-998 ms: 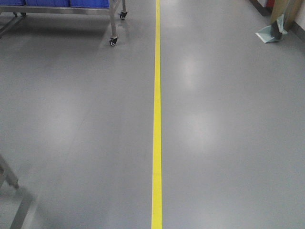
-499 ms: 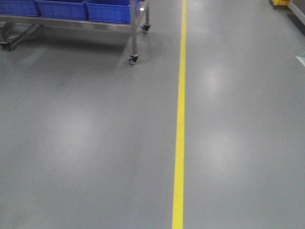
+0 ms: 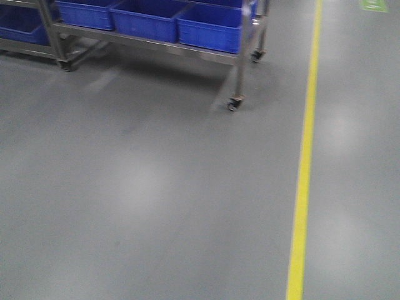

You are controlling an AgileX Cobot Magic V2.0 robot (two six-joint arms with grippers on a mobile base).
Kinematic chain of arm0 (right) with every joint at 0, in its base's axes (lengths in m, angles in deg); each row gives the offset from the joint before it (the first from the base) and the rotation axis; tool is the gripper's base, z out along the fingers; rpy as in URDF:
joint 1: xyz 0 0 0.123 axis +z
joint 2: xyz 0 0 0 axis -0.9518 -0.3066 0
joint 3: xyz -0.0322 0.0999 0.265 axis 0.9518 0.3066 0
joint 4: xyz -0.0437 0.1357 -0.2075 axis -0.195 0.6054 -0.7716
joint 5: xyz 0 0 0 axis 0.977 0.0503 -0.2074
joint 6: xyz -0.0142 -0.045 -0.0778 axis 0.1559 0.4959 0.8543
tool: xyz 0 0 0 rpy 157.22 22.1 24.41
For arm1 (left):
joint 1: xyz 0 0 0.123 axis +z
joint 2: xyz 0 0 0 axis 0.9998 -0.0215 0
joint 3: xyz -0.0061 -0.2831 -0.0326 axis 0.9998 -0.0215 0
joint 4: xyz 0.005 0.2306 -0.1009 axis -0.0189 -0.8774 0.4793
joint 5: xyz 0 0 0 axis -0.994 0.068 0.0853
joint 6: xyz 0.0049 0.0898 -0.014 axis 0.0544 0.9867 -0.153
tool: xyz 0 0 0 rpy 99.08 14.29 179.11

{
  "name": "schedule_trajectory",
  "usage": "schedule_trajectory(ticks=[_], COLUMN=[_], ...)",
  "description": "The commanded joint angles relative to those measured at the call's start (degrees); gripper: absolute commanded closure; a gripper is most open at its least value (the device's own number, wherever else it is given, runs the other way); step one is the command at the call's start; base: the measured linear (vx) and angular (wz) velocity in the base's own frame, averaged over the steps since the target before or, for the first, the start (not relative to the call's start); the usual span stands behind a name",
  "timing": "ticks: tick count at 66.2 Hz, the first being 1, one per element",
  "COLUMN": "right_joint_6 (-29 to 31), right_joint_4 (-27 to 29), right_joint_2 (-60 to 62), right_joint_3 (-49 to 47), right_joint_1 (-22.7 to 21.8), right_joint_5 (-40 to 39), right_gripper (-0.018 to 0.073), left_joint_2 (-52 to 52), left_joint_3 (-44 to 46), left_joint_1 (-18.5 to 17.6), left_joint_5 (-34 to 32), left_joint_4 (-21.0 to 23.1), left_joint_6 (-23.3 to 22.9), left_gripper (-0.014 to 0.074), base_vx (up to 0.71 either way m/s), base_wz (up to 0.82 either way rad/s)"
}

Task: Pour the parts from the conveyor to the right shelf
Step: 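Drive into the aisle between shelves of blue bins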

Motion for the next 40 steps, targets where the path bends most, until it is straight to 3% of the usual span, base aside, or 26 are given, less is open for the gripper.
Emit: schedule_trajectory(ticks=[1, 40], right_joint_6=[0.4, 0.4], right_joint_4=[-0.4, -0.4], right_joint_2=[-1.2, -1.2], right_joint_3=[-1.5, -1.5], right_joint_1=[-0.3, -0.3], right_joint_5=[-4.5, -4.5], right_gripper=[0.0564, 0.0564], left_joint_2=[-0.8, -0.8], left_joint_3=[1.5, 1.5], left_joint_1=[-0.3, -0.3], left_joint_5=[-3.9, -3.9], left_joint_4=[0.0, 0.0], left_joint_6=[-0.2, -0.2], left_gripper=[0.0603, 0.0603], base_vx=[0.75, 0.75], base_wz=[0.51, 0.55])
